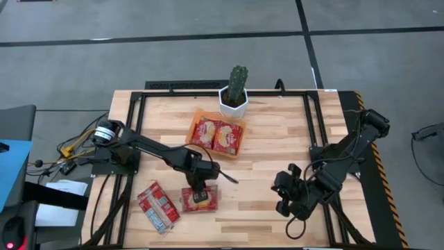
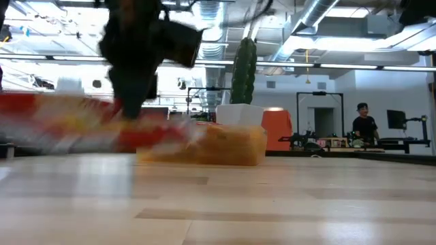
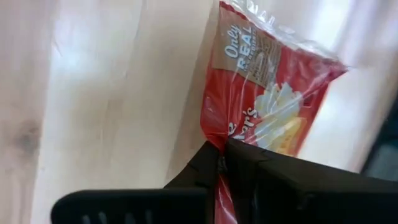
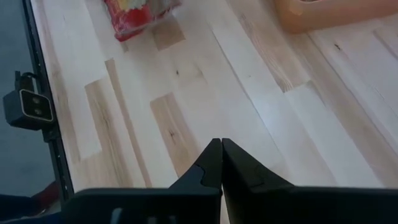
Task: Sort popcorn bags into baskets
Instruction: Put the popcorn bag into the orange bin
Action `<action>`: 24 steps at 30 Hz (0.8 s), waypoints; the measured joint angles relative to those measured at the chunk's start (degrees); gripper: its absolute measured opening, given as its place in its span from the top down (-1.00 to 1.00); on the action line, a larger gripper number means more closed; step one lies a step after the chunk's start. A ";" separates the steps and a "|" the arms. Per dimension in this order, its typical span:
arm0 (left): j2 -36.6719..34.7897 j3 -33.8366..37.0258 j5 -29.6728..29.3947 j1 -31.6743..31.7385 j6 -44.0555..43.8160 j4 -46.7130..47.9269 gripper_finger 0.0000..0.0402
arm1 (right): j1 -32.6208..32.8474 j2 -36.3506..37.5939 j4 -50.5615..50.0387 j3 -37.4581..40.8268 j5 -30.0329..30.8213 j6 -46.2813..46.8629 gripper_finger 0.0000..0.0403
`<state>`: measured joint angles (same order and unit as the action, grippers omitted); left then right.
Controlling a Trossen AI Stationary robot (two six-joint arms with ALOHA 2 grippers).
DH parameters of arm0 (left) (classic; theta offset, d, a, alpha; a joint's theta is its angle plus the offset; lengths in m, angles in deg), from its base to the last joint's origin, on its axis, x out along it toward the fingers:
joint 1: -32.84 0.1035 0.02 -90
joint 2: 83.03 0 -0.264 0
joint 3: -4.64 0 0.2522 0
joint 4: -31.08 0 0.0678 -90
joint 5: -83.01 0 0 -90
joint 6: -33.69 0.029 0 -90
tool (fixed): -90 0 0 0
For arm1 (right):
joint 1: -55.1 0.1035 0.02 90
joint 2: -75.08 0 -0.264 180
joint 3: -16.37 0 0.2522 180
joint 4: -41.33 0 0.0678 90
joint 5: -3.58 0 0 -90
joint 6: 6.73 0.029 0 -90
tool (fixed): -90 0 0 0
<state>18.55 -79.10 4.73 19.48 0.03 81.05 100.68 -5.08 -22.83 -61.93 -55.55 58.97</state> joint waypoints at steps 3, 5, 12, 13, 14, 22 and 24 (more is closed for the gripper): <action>-3.56 -1.95 -0.16 1.65 -1.65 1.19 0.99 | 0.25 0.02 -0.03 0.00 -0.02 0.13 0.90; -6.23 -2.57 -0.66 3.13 -3.13 2.06 0.99 | 0.24 0.02 -0.01 0.00 -0.07 0.23 0.88; -17.24 -2.78 -14.74 10.09 -6.83 2.50 1.00 | 0.03 0.04 0.10 0.00 0.50 0.30 0.84; -18.28 -2.78 -17.89 11.39 -7.30 2.53 1.00 | 0.03 0.04 0.06 0.00 0.50 0.30 0.85; -19.27 -2.78 -21.06 12.79 -7.77 2.33 1.00 | -0.13 0.04 -0.03 0.00 0.62 0.30 0.86; -20.09 -2.80 -32.24 24.46 -11.30 1.52 1.00 | -1.79 0.04 -0.01 0.00 0.68 0.33 0.90; -18.89 -2.64 -32.84 26.60 -12.16 1.36 1.00 | -2.06 0.04 -0.01 0.00 0.68 0.33 0.87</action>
<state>-0.35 -81.74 -28.11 46.08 -12.14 82.41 98.62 -5.04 -22.84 -61.93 -54.87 59.29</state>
